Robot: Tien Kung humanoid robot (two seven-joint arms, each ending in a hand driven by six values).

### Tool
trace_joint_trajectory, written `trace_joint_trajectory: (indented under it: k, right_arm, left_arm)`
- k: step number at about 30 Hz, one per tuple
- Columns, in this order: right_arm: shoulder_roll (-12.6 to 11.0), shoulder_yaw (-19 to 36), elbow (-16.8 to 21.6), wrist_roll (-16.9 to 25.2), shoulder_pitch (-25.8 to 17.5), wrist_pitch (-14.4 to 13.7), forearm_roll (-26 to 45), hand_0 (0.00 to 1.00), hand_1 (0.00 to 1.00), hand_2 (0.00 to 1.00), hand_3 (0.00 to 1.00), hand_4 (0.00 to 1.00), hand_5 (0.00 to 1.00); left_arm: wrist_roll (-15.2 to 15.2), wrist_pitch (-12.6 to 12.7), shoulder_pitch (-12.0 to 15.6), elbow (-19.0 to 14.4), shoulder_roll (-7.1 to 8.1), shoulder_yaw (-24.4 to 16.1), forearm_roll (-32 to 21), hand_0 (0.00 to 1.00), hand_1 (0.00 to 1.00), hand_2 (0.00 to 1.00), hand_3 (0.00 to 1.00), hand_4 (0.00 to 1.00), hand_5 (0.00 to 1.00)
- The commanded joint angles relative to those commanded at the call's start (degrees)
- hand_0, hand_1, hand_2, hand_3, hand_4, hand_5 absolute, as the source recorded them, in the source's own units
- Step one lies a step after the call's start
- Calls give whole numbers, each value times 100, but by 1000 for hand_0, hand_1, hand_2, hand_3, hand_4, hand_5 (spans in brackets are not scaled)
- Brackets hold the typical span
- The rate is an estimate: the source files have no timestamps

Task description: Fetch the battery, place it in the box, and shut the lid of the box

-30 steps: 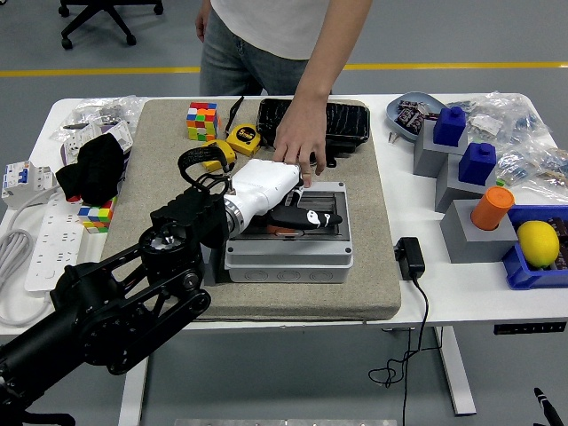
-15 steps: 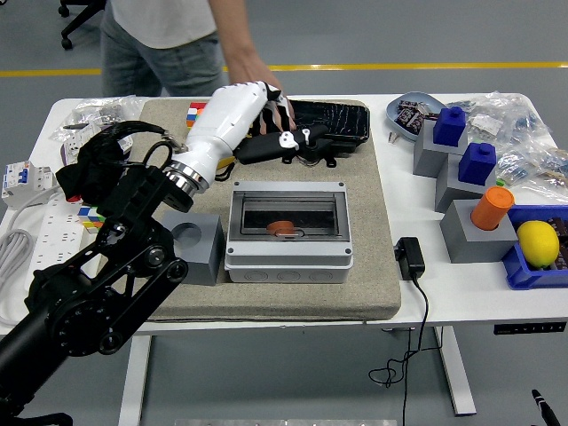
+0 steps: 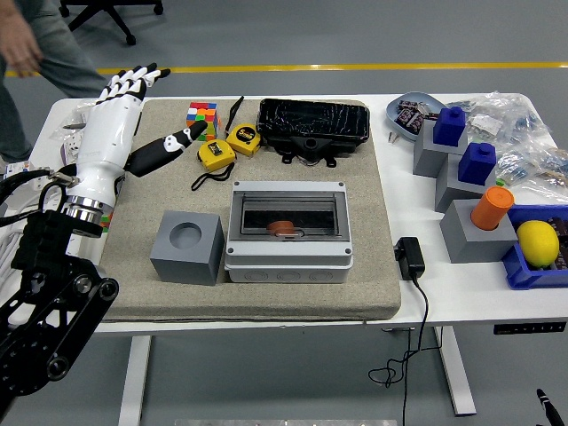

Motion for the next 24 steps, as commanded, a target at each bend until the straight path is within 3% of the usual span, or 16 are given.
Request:
trace_joint_trajectory:
  k: [5, 8, 9, 10, 14, 15, 20, 21, 24]
  right_arm:
    - [1, 91, 0, 198, -56, -252, 43, 943, 890, 841, 864, 998, 998]
    - [-3, 92, 0, 225, -90, -268, 85, 943, 890, 841, 864, 998, 998]
    - [-4, 82, 0, 234, -97, -272, 103, 944, 890, 848, 875, 998, 998]
    - [-10, 59, 0, 250, -106, -286, 133, 944, 890, 848, 875, 998, 998]
    - [-47, -25, 0, 245, -107, -257, 204, 944, 890, 848, 875, 998, 998]
    - [-55, -53, 0, 243, -104, -242, 236, 946, 888, 838, 866, 998, 998]
    - [-60, -54, 0, 188, -152, -159, 230, 946, 888, 838, 866, 998, 998]
    - [-65, -47, 0, 191, -145, -160, 242, 959, 867, 823, 840, 998, 998]
    - [-77, -87, 0, 208, -118, -157, 301, 959, 867, 823, 840, 998, 998]
  left_arm:
    - [-1066, -785, 534, 87, -380, -598, -1229, 998, 998, 998, 998, 998, 998]
    - [-1232, -1342, 754, -9, -530, -874, -1937, 998, 998, 998, 998, 998, 998]
    - [-1241, -1484, 799, -27, -554, -945, -2160, 998, 998, 971, 902, 998, 998]
    - [-1211, -1703, 863, -52, -583, -1099, -2458, 998, 998, 971, 902, 998, 998]
    - [-1127, -2091, 919, -118, -584, -1416, -3389, 998, 998, 971, 902, 998, 998]
    - [-1088, -2168, 918, -144, -576, -1482, -3650, 830, 839, 808, 783, 998, 998]
    - [-858, -2477, 866, -199, -530, -1557, -4879, 830, 839, 808, 783, 998, 998]
    - [-767, -2580, 864, -208, -547, -1557, -5102, 738, 769, 760, 733, 998, 998]
    - [-628, -2724, 856, -165, -566, -1531, -5792, 738, 769, 760, 733, 998, 998]
